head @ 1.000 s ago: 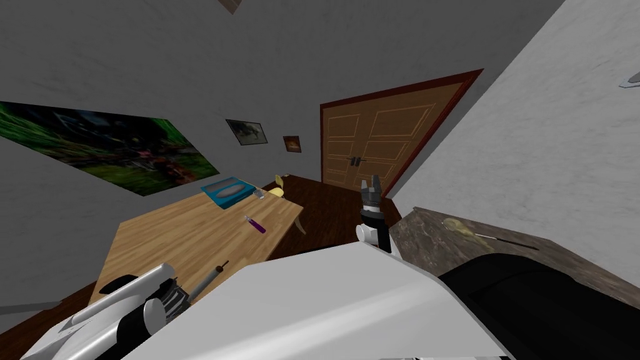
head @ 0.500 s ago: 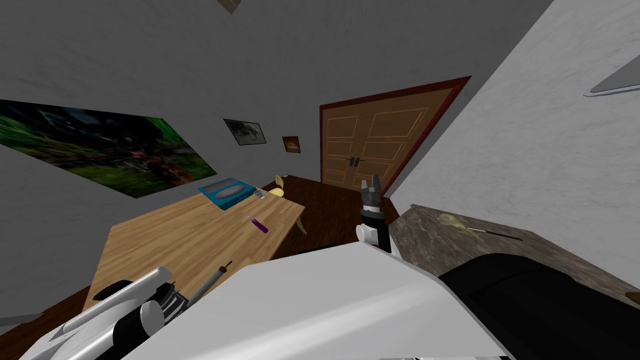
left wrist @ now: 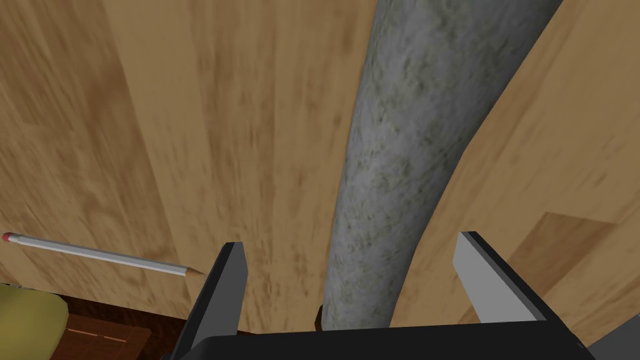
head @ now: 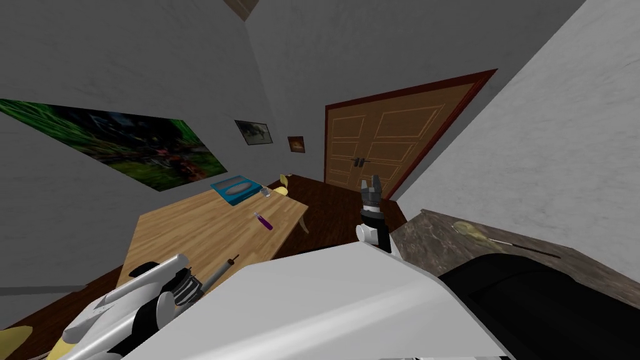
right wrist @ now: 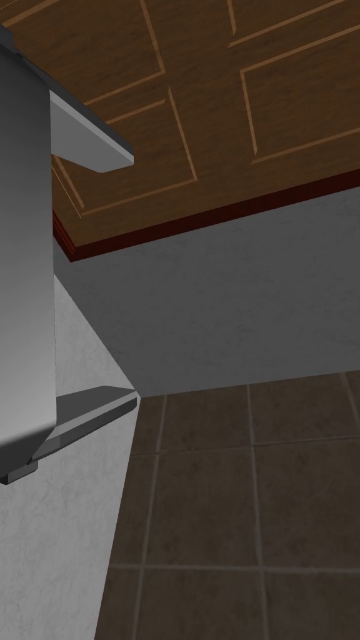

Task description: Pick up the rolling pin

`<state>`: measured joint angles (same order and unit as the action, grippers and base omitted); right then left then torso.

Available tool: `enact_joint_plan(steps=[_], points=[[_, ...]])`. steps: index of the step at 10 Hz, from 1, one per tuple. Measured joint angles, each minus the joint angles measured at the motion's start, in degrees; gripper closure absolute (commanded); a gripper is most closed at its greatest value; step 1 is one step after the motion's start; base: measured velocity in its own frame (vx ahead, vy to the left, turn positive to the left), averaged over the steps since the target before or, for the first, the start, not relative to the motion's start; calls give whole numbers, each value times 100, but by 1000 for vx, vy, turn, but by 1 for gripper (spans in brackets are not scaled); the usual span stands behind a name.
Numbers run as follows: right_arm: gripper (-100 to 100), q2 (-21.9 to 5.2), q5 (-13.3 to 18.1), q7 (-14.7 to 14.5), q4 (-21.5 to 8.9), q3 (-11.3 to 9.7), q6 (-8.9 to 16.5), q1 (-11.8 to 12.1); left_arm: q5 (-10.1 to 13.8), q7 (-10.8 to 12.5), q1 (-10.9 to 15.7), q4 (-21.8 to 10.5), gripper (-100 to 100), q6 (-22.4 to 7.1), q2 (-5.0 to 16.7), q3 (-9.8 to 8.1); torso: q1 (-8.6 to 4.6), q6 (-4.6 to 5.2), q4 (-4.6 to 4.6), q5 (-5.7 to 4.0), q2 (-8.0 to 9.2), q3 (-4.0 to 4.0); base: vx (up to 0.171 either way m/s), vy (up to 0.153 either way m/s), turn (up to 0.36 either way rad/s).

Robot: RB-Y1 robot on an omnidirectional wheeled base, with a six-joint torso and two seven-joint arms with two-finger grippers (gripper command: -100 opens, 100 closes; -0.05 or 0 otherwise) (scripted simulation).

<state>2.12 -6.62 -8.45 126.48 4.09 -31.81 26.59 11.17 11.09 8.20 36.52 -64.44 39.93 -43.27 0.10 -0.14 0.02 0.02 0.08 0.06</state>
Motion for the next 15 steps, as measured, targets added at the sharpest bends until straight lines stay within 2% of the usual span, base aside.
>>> enact_joint_plan(steps=[1, 3, 4, 5, 6, 9, 11, 12, 13, 14, 15], points=[[0, 0, 0, 0, 0, 0, 0, 0, 7, -23, 51, -190, -100, 69, 51, 46, -2, -1, 0, 0, 3, 1, 10, 15, 194], [0, 0, 0, 0, 0, 0, 0, 0, 160, 50, 136, -340, -100, 137, 57, 353, 1, -1, 0, 1, 1, 1, 12, 17, 130], [0, 0, 0, 0, 0, 1, 0, 1, 271, 139, 115, -162, -100, 79, -6, 502, 3, -4, 0, 1, 0, 0, 16, 18, 100], [0, 0, 0, 0, 0, 0, 0, 0, 311, 214, 177, -179, -100, 71, -12, 672, 3, 0, 0, 1, -1, -1, 8, 7, -6], [0, 0, 0, 0, 0, 0, 0, 0, 322, 221, 253, -328, -100, 141, 26, 795, 0, 1, 0, 0, 1, 0, 9, 15, 155], [0, 0, 0, 0, 0, 1, 0, 1, 555, 407, 432, -369, -100, 219, 6, 1292, 2, -3, 0, 1, -2, -1, 15, 14, 128], [0, 0, 0, 0, 0, 0, 0, 0, 635, 444, 536, -533, -100, 315, 42, 1593, 0, 1, 0, 0, 1, 1, 8, 13, 77], [0, 0, 0, 0, 0, 0, 0, 1, 716, 461, 727, -811, -100, 453, 74, 1777, 2, -3, 0, 1, 0, 0, 14, 13, 109], [0, 0, 0, 0, 0, 0, 0, 0, 768, 505, 746, -798, -100, 490, 64, 1959, 1, -1, 0, 1, 0, 0, 7, 5, -11], [0, 0, 0, 0, 0, 0, 0, 0, 787, 546, 693, -667, -100, 433, 42, 2038, -1, 1, 0, 0, 3, 1, 11, 17, 183], [0, 0, 0, 0, 0, 1, 0, 1, 883, 627, 695, -553, -100, 382, 24, 2191, 2, -5, 0, 0, 2, 1, 12, 11, 103]])
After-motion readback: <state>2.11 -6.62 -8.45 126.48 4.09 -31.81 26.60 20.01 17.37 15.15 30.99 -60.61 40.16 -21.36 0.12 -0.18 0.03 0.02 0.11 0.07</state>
